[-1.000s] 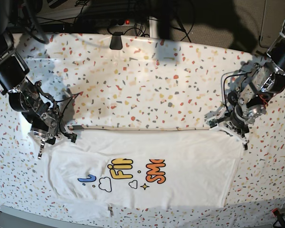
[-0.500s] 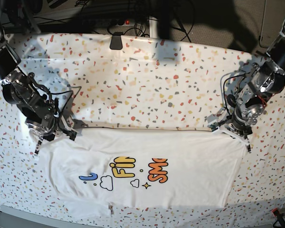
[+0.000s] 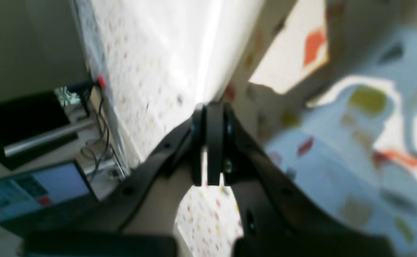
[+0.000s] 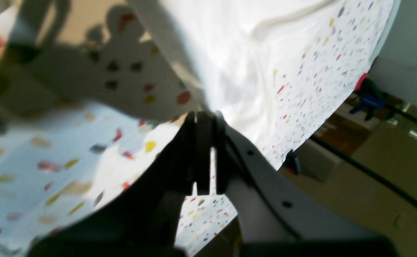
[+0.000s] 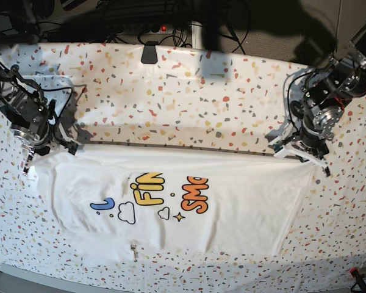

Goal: Fold the T-shirt properly
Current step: 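Drag the shirt with both grippers back toward the robot, spreading it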

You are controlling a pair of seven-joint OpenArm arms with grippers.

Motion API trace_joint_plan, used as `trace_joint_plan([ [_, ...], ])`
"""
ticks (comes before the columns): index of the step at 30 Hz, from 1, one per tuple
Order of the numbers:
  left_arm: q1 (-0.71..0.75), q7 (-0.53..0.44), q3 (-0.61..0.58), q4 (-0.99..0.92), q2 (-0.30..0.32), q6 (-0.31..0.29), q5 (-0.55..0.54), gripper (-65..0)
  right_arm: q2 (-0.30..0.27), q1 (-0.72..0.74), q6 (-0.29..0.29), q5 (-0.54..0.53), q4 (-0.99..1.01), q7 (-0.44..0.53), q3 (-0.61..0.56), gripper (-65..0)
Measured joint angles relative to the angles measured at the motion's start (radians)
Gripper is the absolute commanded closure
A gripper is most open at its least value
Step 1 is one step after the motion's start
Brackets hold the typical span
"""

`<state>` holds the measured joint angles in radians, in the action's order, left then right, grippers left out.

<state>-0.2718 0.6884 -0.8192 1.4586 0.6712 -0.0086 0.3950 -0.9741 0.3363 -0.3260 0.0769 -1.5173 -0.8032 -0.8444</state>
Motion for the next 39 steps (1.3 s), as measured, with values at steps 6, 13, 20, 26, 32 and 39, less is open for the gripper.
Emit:
trace_joint_plan([
  [6,0.126,0.051,0.002,0.178,0.074,0.006,0.004,0.0,-0.058,-0.084,0.001,0.007,-0.125,-0.082,-0.001,0.0],
  [13,0.235,0.127,0.002,0.282,0.074,0.010,0.080,0.0,-0.135,-0.200,0.004,0.060,-0.212,-0.119,0.000,0.0],
  [20,0.363,0.163,0.003,0.350,0.074,0.032,0.162,0.0,-0.184,-0.305,0.035,0.109,-0.251,-0.138,0.000,0.0],
  [26,0.453,0.202,0.003,0.391,0.071,0.064,0.243,0.0,-0.189,-0.352,0.035,0.111,-0.292,-0.164,0.001,0.0],
  [32,0.482,0.216,0.004,0.414,0.071,0.080,0.270,0.0,-0.189,-0.385,0.045,0.138,-0.306,-0.175,0.004,0.0],
  [39,0.482,0.240,0.004,0.417,0.053,0.080,0.270,0.0,-0.190,-0.462,0.046,0.159,-0.362,-0.185,0.005,0.0],
])
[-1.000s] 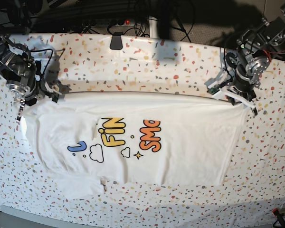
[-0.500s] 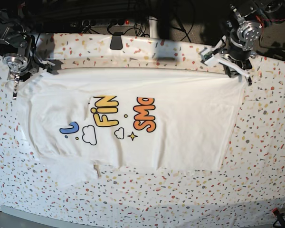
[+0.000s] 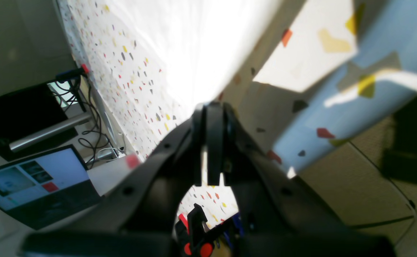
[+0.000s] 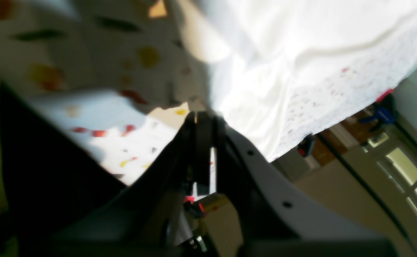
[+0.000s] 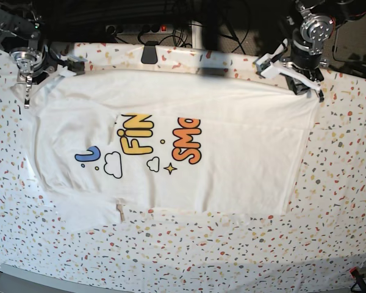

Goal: Fold the T-shirt properly
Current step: 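Drag the shirt with both grippers back toward the robot, spreading it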

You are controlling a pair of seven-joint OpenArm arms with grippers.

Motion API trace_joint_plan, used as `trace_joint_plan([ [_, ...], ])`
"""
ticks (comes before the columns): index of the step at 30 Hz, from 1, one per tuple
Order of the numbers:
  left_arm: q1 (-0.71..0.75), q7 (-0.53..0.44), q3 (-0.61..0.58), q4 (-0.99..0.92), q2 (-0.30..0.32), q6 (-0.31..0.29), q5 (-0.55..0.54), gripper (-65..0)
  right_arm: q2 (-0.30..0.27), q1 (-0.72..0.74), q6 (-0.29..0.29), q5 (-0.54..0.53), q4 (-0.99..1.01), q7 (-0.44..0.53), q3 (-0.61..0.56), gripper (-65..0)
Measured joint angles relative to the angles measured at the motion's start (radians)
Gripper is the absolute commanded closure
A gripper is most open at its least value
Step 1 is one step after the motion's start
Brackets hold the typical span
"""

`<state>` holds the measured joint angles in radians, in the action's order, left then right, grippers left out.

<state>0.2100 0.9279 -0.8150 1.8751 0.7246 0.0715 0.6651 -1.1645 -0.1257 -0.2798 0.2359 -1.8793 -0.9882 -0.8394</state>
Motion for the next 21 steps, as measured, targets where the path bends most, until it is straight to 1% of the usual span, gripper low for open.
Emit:
trace_joint_plan([
  [4,0.000,0.027,0.001,0.000,-0.006,0.000,-0.003,0.0,0.000,-0.013,0.008,0.006,-0.016,-0.006,0.000,0.0],
  [8,0.001,0.041,0.001,0.000,-0.006,0.000,-0.004,0.0,-0.018,-0.013,0.010,0.005,-0.017,-0.005,0.000,0.0],
  [13,0.054,0.029,0.002,0.003,-0.007,0.000,-0.004,0.0,-0.079,-0.013,0.011,0.008,-0.020,0.002,0.000,0.0],
  [17,0.102,0.022,0.002,0.003,-0.007,0.000,-0.003,0.0,-0.082,-0.013,0.011,-0.003,-0.020,0.002,0.000,0.0],
  [19,0.111,0.022,0.002,0.003,-0.007,0.000,0.035,0.0,-0.082,-0.013,0.011,-0.002,-0.023,0.001,0.000,0.0],
  [21,0.111,0.023,0.002,0.003,-0.007,0.000,0.051,0.0,-0.083,-0.014,0.011,-0.001,-0.037,-0.002,0.000,0.0],
])
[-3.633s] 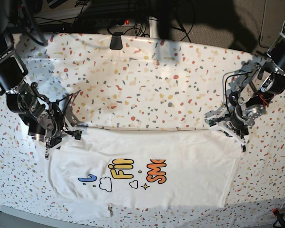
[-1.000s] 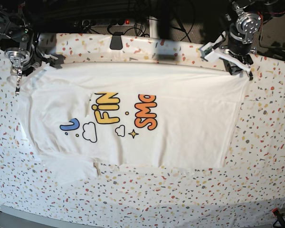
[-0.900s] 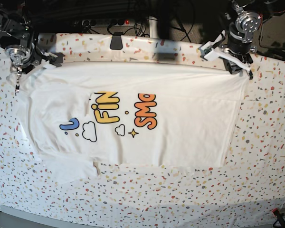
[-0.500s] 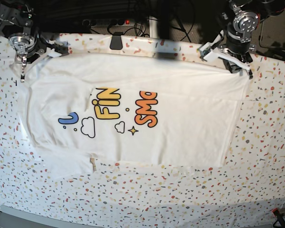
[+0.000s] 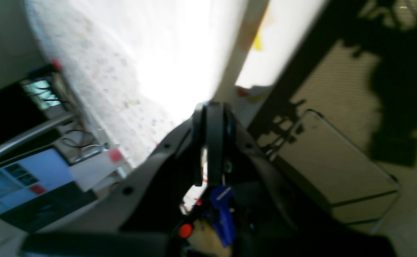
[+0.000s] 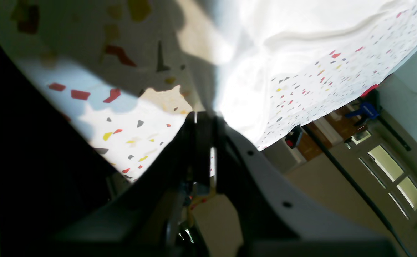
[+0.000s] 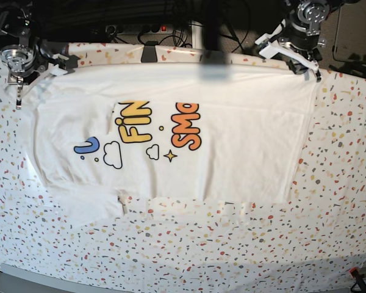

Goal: Fold the T-shirt properly
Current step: 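Drag the shirt with both grippers back toward the robot, spreading it, then open both grippers and release the shirt edge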

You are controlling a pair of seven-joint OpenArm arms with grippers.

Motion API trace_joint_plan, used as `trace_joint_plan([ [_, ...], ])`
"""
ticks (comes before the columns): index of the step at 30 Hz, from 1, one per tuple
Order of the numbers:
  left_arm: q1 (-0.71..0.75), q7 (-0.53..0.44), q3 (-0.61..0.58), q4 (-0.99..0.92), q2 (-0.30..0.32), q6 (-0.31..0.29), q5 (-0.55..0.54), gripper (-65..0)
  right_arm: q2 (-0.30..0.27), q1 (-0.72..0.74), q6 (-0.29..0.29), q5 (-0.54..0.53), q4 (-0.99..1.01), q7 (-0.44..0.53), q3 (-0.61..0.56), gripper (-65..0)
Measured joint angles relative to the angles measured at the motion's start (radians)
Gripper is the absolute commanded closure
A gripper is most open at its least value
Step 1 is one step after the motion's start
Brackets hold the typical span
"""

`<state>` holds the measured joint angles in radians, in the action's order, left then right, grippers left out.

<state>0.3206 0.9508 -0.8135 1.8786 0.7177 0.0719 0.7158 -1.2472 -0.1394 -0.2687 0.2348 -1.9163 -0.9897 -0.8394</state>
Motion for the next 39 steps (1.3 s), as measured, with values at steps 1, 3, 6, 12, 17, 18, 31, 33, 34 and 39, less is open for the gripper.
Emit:
trace_joint_plan([
  [1,0.000,0.000,0.000,0.000,0.000,0.000,0.015,0.0,-0.001,-0.004,0.000,0.000,-0.007,-0.001,0.000,0.0],
  [3,-0.002,0.000,0.000,0.000,0.000,0.005,0.025,0.0,-0.011,-0.022,0.000,0.001,-0.024,-0.001,0.000,0.0],
  [6,-0.005,0.003,0.001,0.000,0.000,0.005,0.025,0.0,-0.020,-0.050,0.000,0.002,-0.035,-0.002,0.000,0.0],
  [12,-0.005,0.002,0.001,0.000,0.000,0.005,0.024,0.0,-0.027,-0.055,0.000,0.003,-0.035,-0.006,0.000,0.0],
  [17,-0.005,0.002,0.001,0.000,0.000,0.005,0.024,0.0,-0.027,-0.055,0.000,0.002,-0.035,-0.015,0.000,0.0],
  [18,-0.005,0.000,0.001,0.000,0.000,0.005,0.024,0.0,-0.028,-0.055,0.000,-0.002,-0.036,-0.016,0.000,0.0],
  [31,-0.005,0.019,0.001,0.000,0.000,0.005,0.024,-19.7,-0.035,-0.055,0.003,-0.025,-0.036,-0.056,0.000,-27.8],
  [33,-0.005,0.019,0.001,0.000,0.000,0.005,0.024,-21.1,-0.035,-0.055,0.003,-0.025,-0.036,-0.060,0.000,-27.8],
  [34,-0.005,0.020,0.001,0.000,0.000,0.005,0.024,-21.1,-0.035,-0.055,0.003,-0.025,-0.036,-0.060,0.000,-27.8],
  [39,-0.005,0.069,0.001,0.000,0.000,0.004,0.024,-21.1,-0.046,-0.055,-0.042,-0.121,-0.087,-0.064,0.000,-27.8],
])
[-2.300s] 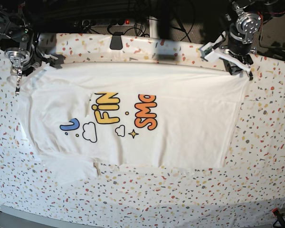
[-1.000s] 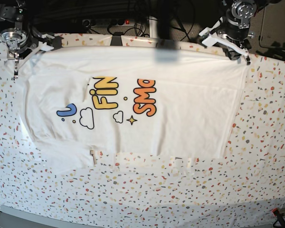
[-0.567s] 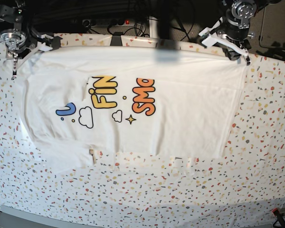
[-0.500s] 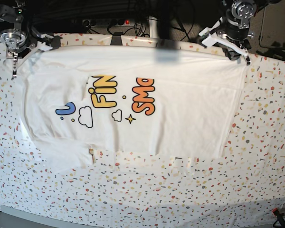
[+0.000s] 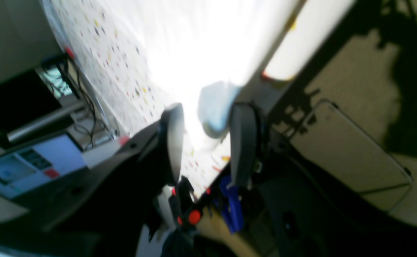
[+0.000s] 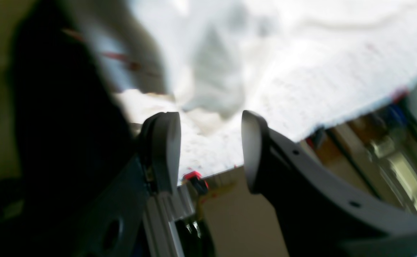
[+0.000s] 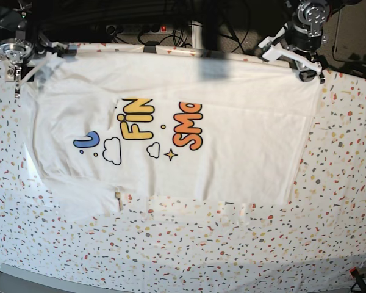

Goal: Fold the T-shirt properly
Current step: 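Open both grippers and release the shirt edge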

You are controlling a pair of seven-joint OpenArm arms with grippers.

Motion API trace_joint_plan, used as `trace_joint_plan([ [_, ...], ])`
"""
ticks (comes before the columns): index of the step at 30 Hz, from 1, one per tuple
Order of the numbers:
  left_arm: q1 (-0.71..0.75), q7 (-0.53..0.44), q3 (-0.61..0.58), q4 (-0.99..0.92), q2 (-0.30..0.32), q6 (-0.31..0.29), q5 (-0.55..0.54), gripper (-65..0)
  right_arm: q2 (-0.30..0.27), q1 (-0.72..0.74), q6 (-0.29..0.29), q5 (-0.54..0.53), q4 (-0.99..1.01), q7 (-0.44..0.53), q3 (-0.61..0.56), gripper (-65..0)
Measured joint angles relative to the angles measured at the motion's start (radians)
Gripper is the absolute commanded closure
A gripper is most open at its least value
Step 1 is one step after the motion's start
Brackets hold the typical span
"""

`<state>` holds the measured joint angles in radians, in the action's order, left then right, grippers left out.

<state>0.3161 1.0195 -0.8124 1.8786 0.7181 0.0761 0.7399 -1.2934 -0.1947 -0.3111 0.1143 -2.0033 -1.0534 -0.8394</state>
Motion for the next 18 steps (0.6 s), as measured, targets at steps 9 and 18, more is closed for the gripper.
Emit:
trace_joint_plan([
  [9,0.000,0.122,0.000,0.000,0.000,0.003,0.000,-21.1,-0.003,-0.011,-0.026,-0.031,-0.112,0.008,0.000,-27.8],
  [18,0.000,0.133,0.000,0.000,0.000,0.002,0.001,-21.0,-0.003,-0.011,-0.025,-0.031,-0.113,0.016,0.000,-27.8],
])
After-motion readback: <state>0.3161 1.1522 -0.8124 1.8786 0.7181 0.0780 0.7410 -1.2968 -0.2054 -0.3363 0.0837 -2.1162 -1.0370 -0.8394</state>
